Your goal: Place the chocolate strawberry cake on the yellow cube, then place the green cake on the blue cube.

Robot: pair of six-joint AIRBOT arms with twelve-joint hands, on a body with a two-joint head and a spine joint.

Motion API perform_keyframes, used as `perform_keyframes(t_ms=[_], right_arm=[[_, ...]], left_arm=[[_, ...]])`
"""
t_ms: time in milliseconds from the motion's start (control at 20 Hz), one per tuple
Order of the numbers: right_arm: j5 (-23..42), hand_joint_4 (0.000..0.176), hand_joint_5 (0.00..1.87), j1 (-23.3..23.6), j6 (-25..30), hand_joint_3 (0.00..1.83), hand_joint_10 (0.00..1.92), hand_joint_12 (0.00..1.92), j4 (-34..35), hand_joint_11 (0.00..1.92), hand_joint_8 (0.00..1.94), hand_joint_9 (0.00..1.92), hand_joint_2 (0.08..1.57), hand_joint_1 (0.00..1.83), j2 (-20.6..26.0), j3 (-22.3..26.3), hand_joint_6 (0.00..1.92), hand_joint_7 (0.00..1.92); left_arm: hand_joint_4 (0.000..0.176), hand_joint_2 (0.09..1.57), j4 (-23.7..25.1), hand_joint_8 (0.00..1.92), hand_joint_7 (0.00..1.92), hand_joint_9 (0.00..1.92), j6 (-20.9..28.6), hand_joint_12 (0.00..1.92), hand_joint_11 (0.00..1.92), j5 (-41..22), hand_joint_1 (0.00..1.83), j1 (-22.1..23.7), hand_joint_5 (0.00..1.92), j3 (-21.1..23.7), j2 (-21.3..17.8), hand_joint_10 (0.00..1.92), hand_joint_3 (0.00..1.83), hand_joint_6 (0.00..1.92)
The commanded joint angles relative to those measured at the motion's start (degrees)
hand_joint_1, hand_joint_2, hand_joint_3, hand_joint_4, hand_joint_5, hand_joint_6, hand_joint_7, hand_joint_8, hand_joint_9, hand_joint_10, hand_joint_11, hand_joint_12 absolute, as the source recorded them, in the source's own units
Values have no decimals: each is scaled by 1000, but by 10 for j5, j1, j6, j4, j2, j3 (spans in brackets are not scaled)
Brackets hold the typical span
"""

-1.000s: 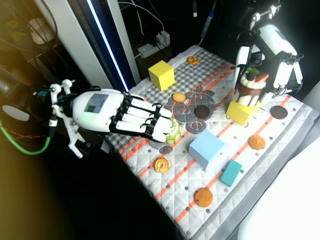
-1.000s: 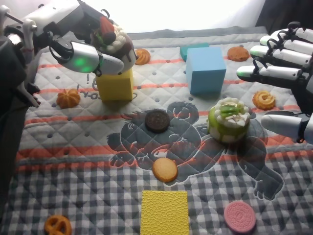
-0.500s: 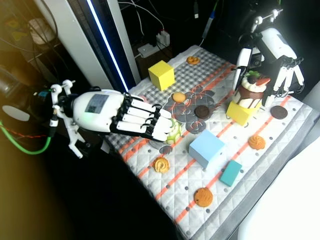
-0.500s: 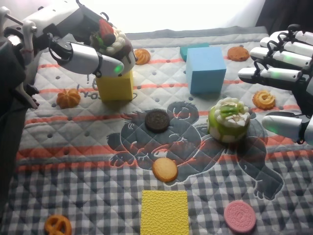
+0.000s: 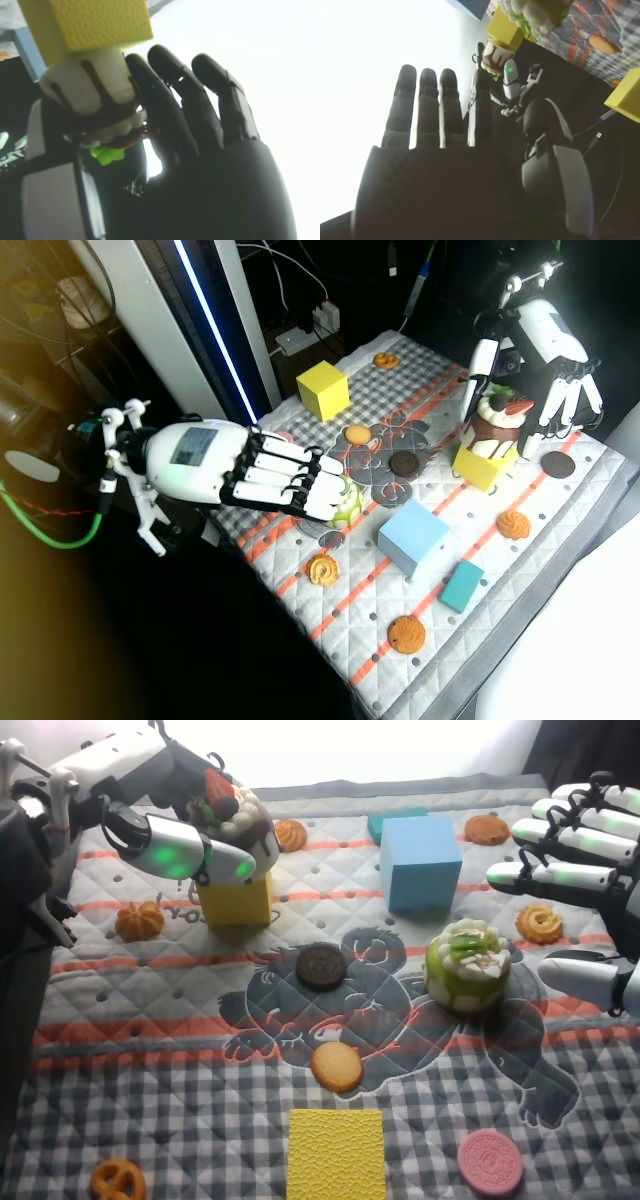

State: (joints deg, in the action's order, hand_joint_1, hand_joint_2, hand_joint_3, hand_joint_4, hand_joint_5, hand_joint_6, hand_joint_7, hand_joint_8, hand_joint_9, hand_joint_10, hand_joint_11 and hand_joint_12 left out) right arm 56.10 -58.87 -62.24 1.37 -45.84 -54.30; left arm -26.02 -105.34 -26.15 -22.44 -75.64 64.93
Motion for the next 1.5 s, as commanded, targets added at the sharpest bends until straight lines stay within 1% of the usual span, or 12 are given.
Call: perform_keyframes(t_ms=[0, 100, 250, 550, 600, 700, 750, 900, 1050, 1200, 1300, 1450], right_arm=[[69, 114, 325, 3, -1, 0, 12, 232, 8, 16, 9, 111, 1327, 52, 0, 0, 7, 179], [69, 84, 359, 3, -1, 0, 10, 242, 9, 31, 10, 124, 1318, 1, 0, 0, 13, 199], [69, 76, 369, 2, -1, 0, 2, 240, 9, 10, 4, 110, 1320, 33, 0, 0, 9, 195], [69, 74, 385, 2, -1, 1, 8, 263, 11, 40, 3, 147, 1320, 26, 0, 0, 2, 222], [69, 65, 396, 2, -1, 0, 8, 264, 12, 43, 4, 150, 1319, 21, 0, 0, 6, 225], [69, 70, 377, 1, -1, 0, 0, 234, 12, 3, 0, 117, 1318, 1, -1, 0, 0, 198], [69, 87, 368, 1, -1, 0, 3, 235, 12, 13, 1, 120, 1306, 0, -1, 0, 0, 196], [69, 64, 391, 1, -1, 2, 6, 244, 12, 35, 5, 132, 1318, 1, -1, 0, 8, 211], [69, 73, 391, 0, -1, 0, 7, 252, 13, 49, 5, 144, 1314, 16, -1, 0, 4, 220], [69, 74, 384, 0, -1, 0, 1, 244, 14, 30, 0, 131, 1312, 4, -1, 0, 0, 207], [69, 67, 392, -1, -1, 1, 0, 242, 14, 27, 2, 130, 1318, 32, -1, 0, 2, 213], [69, 77, 390, -1, -1, 0, 5, 250, 14, 45, 3, 149, 1317, 18, -1, 0, 1, 224]], left_arm=[[8, 984, 8, 180, 996, 615, 3, 1716, 96, -58, 944, 4, 784, -1, -6, 992, 0, 0], [15, 982, 10, 210, 975, 624, 3, 1731, 127, -55, 958, 4, 783, -1, -7, 1021, 0, 0], [13, 997, 10, 324, 922, 608, 3, 1727, 106, -53, 994, 4, 765, -1, -7, 1040, 0, 0], [35, 1002, 13, 339, 841, 568, 3, 1715, 129, -52, 936, 4, 682, 0, -7, 1041, 0, 0], [35, 999, 13, 346, 837, 571, 3, 1697, 136, -52, 931, 4, 678, 0, -7, 1030, 0, 0], [40, 993, 13, 364, 809, 550, 3, 1730, 120, -52, 909, 4, 662, 0, -7, 1069, 0, 0], [42, 986, 14, 357, 789, 547, 3, 1735, 123, -52, 902, 4, 649, 1, -7, 1073, 0, 0], [46, 970, 14, 374, 725, 510, 3, 1730, 154, -52, 882, 3, 607, 1, -7, 1171, 0, 0], [49, 967, 14, 312, 690, 519, 3, 1645, 153, -52, 866, 3, 564, 2, -7, 1090, 0, 0], [54, 954, 14, 273, 666, 477, 3, 1708, 131, -53, 858, 2, 524, 3, -8, 1190, 0, 0], [66, 950, 14, 258, 639, 462, 3, 1709, 148, -53, 866, 1, 491, 4, -8, 1223, 0, 0], [79, 943, 14, 235, 603, 450, 3, 1680, 151, -54, 861, 0, 457, 5, -9, 1196, 0, 0]])
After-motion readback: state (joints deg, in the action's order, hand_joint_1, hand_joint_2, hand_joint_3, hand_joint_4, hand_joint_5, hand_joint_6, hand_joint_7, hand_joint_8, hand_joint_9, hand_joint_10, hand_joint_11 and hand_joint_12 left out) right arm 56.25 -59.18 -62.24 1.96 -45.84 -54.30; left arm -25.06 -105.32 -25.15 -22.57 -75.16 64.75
